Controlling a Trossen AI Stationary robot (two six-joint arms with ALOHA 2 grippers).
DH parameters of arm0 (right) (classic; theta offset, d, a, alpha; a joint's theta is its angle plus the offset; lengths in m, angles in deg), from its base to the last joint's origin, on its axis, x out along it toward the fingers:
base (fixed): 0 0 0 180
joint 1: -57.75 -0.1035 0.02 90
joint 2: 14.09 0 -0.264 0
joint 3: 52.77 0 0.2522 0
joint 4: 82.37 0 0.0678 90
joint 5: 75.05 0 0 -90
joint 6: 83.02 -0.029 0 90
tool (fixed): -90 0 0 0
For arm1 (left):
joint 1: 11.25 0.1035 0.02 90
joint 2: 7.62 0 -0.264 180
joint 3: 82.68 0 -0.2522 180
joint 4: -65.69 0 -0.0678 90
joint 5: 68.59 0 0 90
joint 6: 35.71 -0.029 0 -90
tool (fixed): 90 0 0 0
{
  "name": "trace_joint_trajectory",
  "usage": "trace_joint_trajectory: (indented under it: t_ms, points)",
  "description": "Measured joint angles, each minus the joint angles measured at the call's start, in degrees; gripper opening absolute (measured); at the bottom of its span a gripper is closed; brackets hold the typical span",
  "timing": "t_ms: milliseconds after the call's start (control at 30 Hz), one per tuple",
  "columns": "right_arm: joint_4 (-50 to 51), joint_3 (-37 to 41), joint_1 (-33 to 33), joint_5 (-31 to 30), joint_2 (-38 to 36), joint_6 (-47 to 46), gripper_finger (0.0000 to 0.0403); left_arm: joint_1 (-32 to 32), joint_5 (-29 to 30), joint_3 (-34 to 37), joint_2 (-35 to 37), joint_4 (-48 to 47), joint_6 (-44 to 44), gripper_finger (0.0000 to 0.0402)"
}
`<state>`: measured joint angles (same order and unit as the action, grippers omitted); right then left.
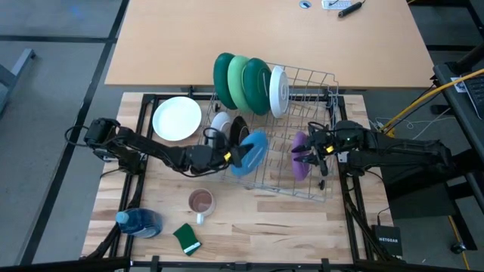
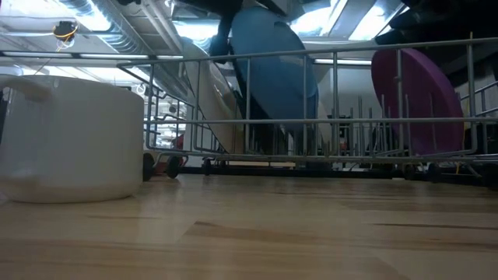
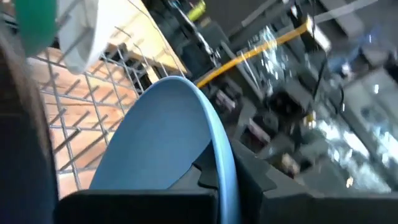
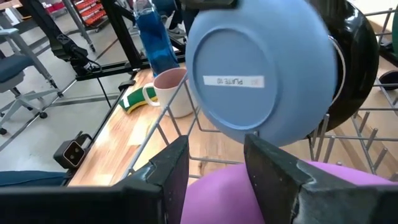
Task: Sort dishes
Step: Put the light blue plate into the dishwasher rack
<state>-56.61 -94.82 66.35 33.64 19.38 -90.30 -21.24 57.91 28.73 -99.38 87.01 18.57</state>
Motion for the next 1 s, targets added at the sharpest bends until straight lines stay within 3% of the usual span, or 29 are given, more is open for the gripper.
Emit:
trace_joint_trajectory:
  t_ms: [200,433,833,1000]
  points:
    - [-0.4,0.0,0.0,-0.1,0.7,0.0,0.0160,2.8,2.3,-2.3,-0.5,0.0,4.9,0.0005]
    - [-0.4,-0.1,0.0,-0.5,0.9,0.1,0.0160,5.1,2.9,-7.6,-4.6,-0.6,2.7,0.0005]
    - [-0.3,-0.1,0.0,-0.2,0.9,0.2,0.0160,6.6,5.0,-11.9,-4.2,-11.7,4.4,0.0007]
    - [-0.2,-0.1,0.0,-0.2,0.9,0.1,0.0160,7.5,5.1,-11.9,-4.2,-14.7,5.1,0.0027]
